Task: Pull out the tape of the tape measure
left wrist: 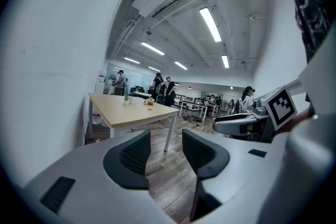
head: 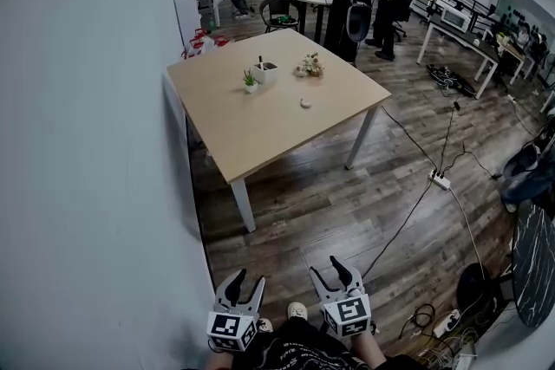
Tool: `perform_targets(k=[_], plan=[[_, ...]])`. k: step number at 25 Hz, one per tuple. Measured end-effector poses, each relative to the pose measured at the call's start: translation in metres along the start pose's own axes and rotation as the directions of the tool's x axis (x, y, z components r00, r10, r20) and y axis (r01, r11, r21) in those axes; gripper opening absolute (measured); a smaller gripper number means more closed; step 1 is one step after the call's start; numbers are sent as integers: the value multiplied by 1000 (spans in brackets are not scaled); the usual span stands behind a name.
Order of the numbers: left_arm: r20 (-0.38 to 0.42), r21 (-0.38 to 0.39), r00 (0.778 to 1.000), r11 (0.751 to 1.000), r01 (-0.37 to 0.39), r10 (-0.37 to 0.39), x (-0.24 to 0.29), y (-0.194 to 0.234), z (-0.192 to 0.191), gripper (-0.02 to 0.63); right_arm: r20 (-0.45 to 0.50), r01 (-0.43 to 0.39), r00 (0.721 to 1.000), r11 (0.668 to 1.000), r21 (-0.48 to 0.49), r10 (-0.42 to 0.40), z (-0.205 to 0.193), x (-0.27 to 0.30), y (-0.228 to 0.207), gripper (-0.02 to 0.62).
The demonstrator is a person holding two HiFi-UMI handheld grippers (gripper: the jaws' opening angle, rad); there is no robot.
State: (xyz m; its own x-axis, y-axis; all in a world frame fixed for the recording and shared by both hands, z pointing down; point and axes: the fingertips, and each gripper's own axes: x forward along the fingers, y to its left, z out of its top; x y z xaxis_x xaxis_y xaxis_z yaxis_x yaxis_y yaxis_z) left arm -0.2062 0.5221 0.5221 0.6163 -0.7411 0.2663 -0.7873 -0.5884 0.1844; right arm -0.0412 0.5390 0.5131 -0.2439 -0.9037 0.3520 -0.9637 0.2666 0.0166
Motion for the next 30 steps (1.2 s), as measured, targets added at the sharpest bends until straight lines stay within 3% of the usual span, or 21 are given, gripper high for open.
perform_targets(k=[4, 10, 18, 30], plan=[[-6, -12, 1000, 1000, 21, -21, 23, -5, 6, 211, 0, -13, 1000, 1000, 9, 13, 2, 10, -17, 284], [-44, 14, 997, 997, 70, -70, 73, -32, 14, 215, -6, -34, 999, 999, 28, 34, 5, 23, -64, 291], [-51, 26, 996, 997, 72, -71, 122, -54, 19, 215, -23, -55, 998, 998, 4, 55, 6, 42, -105, 291], [-26, 12, 997, 998, 69, -69, 192, 6, 43, 215, -46, -41, 998, 999, 11, 42, 22, 119, -127, 291]])
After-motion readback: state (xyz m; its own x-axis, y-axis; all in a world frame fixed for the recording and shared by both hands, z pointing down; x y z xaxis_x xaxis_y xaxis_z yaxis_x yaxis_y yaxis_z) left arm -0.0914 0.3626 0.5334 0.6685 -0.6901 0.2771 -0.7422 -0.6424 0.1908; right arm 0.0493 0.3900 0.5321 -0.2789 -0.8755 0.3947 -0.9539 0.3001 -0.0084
